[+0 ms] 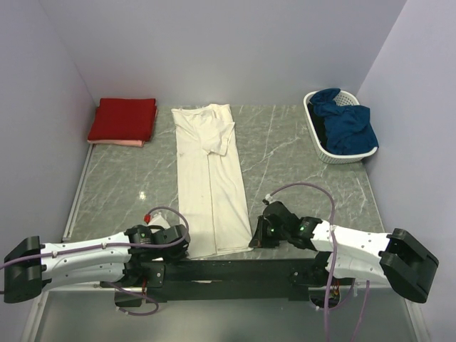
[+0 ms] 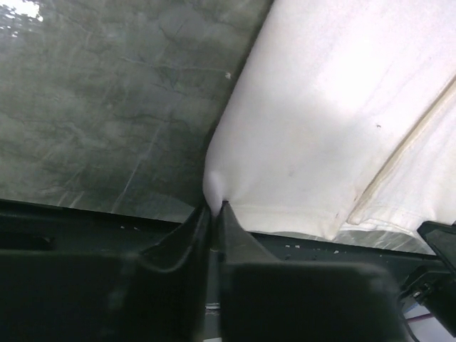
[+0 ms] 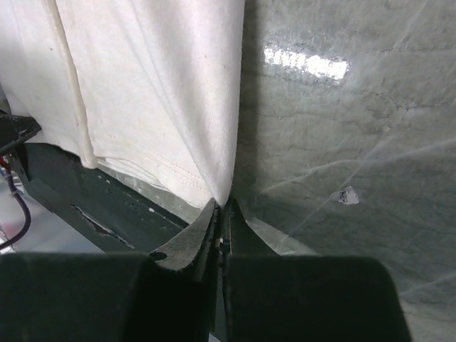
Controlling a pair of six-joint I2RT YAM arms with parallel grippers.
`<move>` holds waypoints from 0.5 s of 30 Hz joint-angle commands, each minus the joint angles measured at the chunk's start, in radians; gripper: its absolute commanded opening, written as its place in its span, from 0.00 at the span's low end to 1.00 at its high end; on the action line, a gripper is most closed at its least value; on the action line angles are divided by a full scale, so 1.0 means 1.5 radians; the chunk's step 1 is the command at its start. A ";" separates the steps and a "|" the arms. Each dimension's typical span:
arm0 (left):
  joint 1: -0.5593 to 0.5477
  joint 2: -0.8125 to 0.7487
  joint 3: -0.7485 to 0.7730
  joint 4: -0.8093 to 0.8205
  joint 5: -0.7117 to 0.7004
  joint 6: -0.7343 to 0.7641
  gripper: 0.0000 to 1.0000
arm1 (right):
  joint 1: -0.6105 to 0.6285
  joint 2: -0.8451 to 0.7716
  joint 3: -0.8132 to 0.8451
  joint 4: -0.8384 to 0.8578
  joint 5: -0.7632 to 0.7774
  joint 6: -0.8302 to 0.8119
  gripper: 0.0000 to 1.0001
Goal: Fold and stack the t-shirts
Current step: Fold the tshirt
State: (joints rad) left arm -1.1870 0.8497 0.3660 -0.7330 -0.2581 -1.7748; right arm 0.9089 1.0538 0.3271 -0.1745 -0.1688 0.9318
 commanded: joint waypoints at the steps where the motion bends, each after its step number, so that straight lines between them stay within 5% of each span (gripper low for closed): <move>1: -0.008 0.004 -0.002 -0.015 -0.024 -0.004 0.04 | -0.005 -0.022 0.000 0.006 -0.017 -0.014 0.02; 15: -0.065 -0.054 0.092 -0.069 -0.076 0.079 0.00 | 0.070 -0.139 0.030 -0.110 0.010 0.008 0.00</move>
State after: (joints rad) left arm -1.2766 0.8051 0.4480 -0.8162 -0.3115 -1.7088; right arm 1.0058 0.8642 0.3267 -0.2611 -0.1837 0.9482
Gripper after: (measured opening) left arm 0.025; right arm 0.045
